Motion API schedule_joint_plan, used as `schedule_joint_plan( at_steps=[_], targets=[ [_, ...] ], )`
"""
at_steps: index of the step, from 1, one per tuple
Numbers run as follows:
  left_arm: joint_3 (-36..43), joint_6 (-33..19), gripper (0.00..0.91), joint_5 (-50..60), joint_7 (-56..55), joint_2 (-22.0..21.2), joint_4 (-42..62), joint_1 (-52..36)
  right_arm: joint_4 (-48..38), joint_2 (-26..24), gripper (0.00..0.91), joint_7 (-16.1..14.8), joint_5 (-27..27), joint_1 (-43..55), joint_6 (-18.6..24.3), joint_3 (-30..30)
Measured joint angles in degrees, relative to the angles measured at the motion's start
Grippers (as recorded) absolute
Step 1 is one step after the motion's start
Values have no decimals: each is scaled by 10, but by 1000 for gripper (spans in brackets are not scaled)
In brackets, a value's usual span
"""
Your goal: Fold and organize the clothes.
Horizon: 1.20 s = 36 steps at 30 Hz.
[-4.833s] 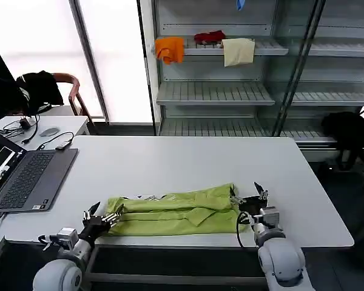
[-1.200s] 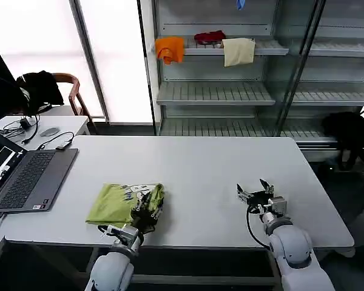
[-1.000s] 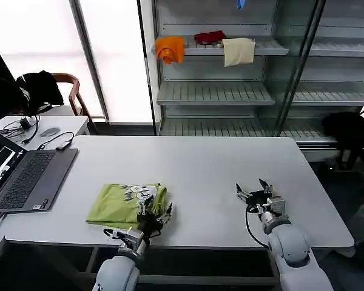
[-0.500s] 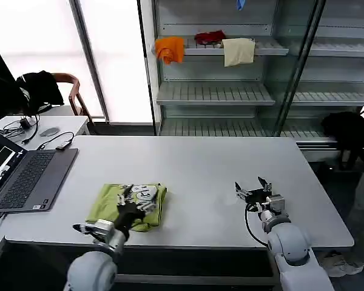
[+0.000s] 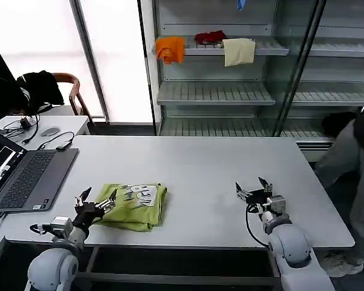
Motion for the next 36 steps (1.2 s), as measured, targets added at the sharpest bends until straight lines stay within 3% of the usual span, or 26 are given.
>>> schedule_joint_plan(
  at_steps=[8, 10, 11, 13, 15, 28, 36],
  targets=[
    [-5, -3, 907, -1, 14, 0, 50, -4, -2, 5, 907, 0, -3, -1, 0, -3],
    [-5, -2, 736, -2, 16, -1, 59, -5, -2, 6, 907, 0, -4, 0, 0, -3],
    [-5, -1, 453, -3, 17, -1, 62, -5, -2, 6, 907, 0, -4, 0, 0, -3],
    [-7, 2, 131, -8, 20, -1, 66, -5, -3, 6, 907, 0, -4, 1, 0, -3],
    [-10, 6, 20, -16, 22, 0, 69, -5, -3, 6, 907, 0, -4, 1, 0, -3],
    [-15, 26, 10, -83, 27, -6, 66, -4, 3, 5, 907, 0, -6, -6, 2, -1],
    [-14, 11, 10, -65, 30, -8, 56, -2, 8, 2, 907, 0, -6, -10, 2, 0]
  ],
)
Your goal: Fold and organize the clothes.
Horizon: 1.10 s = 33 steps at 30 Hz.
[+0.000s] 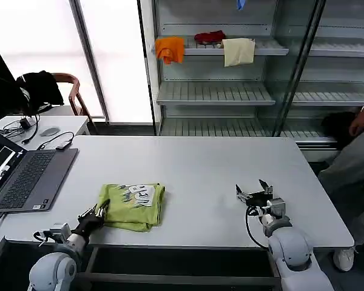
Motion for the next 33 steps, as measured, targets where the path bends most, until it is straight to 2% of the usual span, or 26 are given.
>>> schedule_joint_plan(
  at_steps=[11, 19, 27, 33],
  targets=[
    [-36, -59, 10, 130, 19, 29, 4, -16, 4, -7, 907, 1, 4, 0, 1, -1],
    [-87, -92, 10, 224, 40, 114, 21, -49, -4, -2, 907, 0, 5, -1, 9, -5],
    [-99, -96, 10, 270, 67, 211, 14, -78, -17, 2, 907, 0, 5, -7, 21, -4],
    [-68, -101, 20, 306, 84, 239, -4, -76, -23, 2, 907, 1, 6, -18, 32, 3]
  ],
)
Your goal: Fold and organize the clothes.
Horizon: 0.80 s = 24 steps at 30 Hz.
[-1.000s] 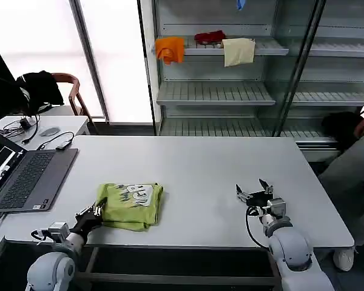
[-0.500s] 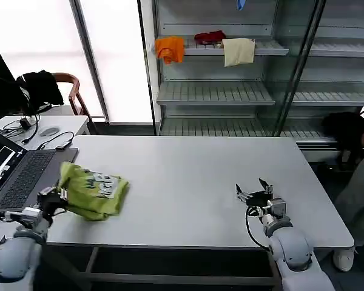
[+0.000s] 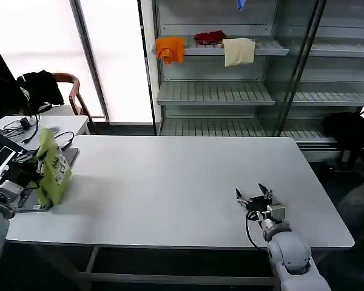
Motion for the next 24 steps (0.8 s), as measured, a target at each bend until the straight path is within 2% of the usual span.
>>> schedule_joint_plan(
  at_steps=[5, 7, 17, 18, 19, 20, 24],
  targets=[
    [60, -2, 20, 40, 1, -17, 0, 1, 4, -6, 907, -3, 1, -10, 5, 7],
    [89, 0, 40, 50, -2, -32, 1, -3, 8, -8, 907, -4, 1, -12, 5, 9],
    [233, 21, 30, 44, -42, -109, 4, -39, 40, -3, 907, -10, -6, -10, -6, 1],
    [246, 24, 131, 42, -47, -117, 6, -44, 43, -2, 907, -10, -6, -9, -8, 0],
    [258, 26, 494, 38, -51, -124, 7, -48, 46, -1, 907, -9, -7, -8, -9, -1],
    [271, 29, 907, 35, -56, -131, 9, -53, 48, 0, 907, -9, -8, -6, -12, -3],
    [319, 38, 907, 21, -74, -161, 12, -70, 51, 5, 907, -9, -8, 2, -21, -10]
  ],
)
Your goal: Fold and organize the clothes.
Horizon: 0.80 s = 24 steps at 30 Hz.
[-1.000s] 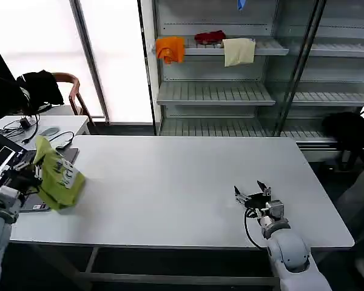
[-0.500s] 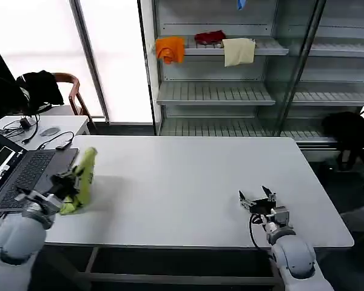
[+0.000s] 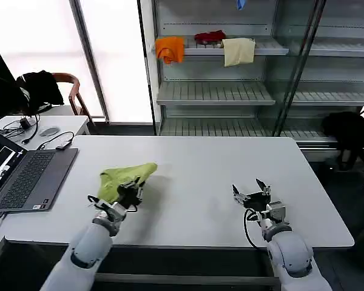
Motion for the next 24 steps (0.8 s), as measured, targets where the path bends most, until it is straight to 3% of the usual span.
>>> schedule_joint_plan(
  at_steps=[11, 24],
  targets=[
    [58, -4, 907, -114, -60, -56, -18, -35, -12, 17, 907, -9, 25, 36, -29, -33],
    [-49, -13, 907, -305, -87, -48, -70, -9, -68, 70, 907, 2, 112, 106, -50, -126]
  ],
)
